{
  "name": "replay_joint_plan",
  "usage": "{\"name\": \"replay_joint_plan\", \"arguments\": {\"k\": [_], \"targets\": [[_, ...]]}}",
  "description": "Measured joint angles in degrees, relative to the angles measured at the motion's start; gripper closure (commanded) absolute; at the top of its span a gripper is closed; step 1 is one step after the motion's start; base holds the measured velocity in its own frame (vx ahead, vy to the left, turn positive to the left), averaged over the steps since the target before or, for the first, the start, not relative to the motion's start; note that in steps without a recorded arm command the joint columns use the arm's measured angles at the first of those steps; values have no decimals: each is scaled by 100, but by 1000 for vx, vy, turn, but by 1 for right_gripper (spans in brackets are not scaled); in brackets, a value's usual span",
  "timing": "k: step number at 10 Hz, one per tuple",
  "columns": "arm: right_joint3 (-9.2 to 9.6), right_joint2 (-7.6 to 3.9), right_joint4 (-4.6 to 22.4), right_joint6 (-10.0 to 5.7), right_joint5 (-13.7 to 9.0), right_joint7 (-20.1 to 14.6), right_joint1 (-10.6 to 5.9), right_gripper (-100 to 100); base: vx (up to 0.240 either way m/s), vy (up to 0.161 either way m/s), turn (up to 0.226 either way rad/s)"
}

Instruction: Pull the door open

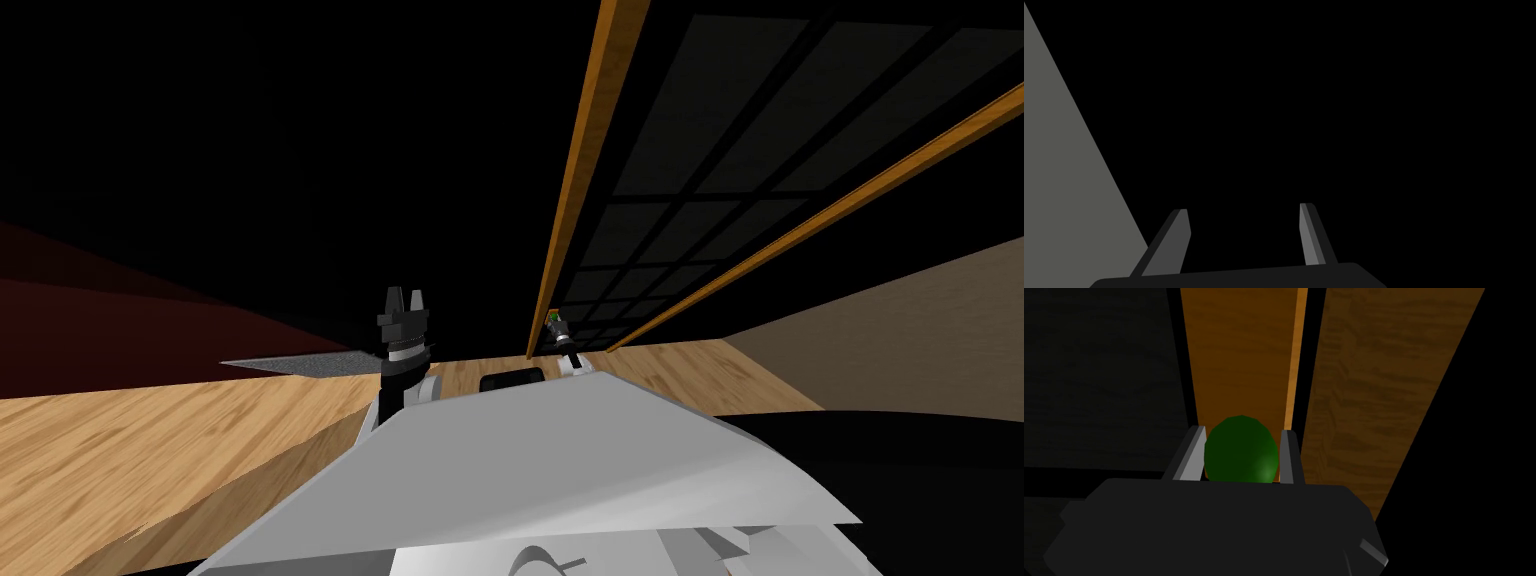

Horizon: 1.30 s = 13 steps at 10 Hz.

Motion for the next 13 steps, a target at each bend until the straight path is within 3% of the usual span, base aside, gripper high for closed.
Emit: {"name": "replay_joint_plan", "arguments": {"k": [3, 8, 10, 11, 13], "targets": [[1, 5, 1, -3, 0, 2, 0, 100, -12, 4, 16], [-50, -135, 314, -137, -166, -452, -26, 100, -48, 8, 22], [-3, -124, 65, -9, -177, -664, 139, 100, -25, 10, 40], [-20, -195, 238, -80, -227, -790, 72, 100, -34, 11, 32], [17, -176, -21, 39, -278, -1100, 254, 100, -41, 9, 52]]}}
